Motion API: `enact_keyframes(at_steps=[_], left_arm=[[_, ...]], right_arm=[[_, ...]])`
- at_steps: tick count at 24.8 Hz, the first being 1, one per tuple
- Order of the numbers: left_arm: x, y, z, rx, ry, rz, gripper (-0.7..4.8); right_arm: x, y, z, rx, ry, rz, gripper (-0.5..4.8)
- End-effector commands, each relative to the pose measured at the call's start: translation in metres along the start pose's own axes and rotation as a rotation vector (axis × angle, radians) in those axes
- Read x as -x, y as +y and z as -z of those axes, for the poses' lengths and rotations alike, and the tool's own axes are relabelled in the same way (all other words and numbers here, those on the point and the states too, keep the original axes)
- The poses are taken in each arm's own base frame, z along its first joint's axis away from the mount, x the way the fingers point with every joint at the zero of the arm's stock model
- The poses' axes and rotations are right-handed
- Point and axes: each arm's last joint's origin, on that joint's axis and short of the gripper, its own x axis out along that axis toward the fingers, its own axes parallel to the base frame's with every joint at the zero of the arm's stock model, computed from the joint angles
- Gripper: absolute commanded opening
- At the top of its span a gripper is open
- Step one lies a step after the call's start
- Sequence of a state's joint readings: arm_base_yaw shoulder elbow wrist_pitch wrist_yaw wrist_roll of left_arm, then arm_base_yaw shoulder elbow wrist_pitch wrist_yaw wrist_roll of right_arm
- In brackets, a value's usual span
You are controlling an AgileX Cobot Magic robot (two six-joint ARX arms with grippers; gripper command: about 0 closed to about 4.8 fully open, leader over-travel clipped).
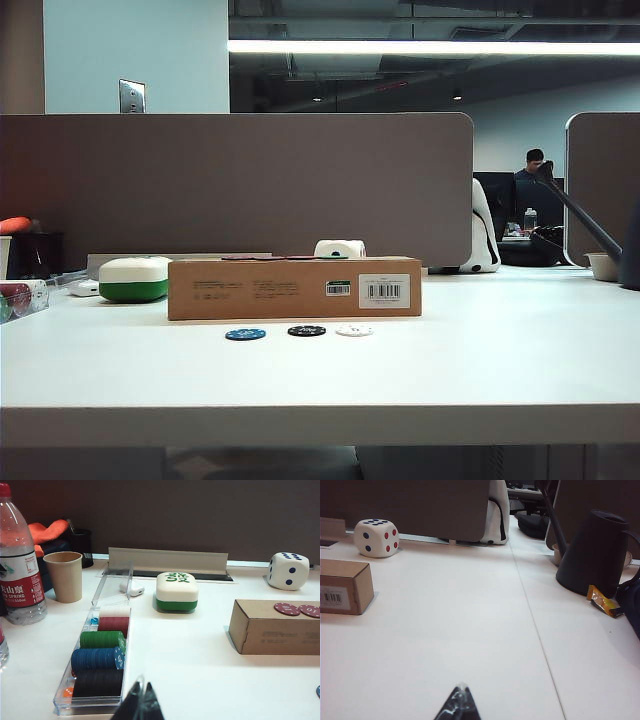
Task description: Push the chip, whose value equals the sum of all the chip values on the rectangular box, forward next to the box.
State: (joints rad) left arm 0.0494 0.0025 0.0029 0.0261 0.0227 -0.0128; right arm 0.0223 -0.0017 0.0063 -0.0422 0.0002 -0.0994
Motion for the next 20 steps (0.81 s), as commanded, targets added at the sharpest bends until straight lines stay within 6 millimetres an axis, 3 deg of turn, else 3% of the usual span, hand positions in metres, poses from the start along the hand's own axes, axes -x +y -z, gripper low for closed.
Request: enact_keyframes(at_steps=[1,7,10,15,20], left_arm=[[0.000,0.000,-0.003,-0.005,-0.017,0.000,-0.05],[0.000,0.000,-0.003,-0.005,-0.017,0.000,-0.05],[0.002,-0.001,-0.007,-0.004,0.029,0.005,-0.05],[0.009,-0.014,-0.032,-0.012,0.207,0.150,-0.05],[-0.003,-0.039,-0.080,-0.043,0.295,0.370,-0.05]], right_arm=[[0.000,0.000,0.000,0.002,-0.013,-0.001,-0.04],[0.000,0.000,0.000,-0.002,-0.013,-0.002,-0.04],[0.000,0.000,0.000,-0.130,-0.012,-0.003,-0.04],[0.000,0.001,0.000,-0.385,-0.007,-0.030,-0.04],[0.000,0.003,0.000,-0.398,0.003,-0.119,-0.04]])
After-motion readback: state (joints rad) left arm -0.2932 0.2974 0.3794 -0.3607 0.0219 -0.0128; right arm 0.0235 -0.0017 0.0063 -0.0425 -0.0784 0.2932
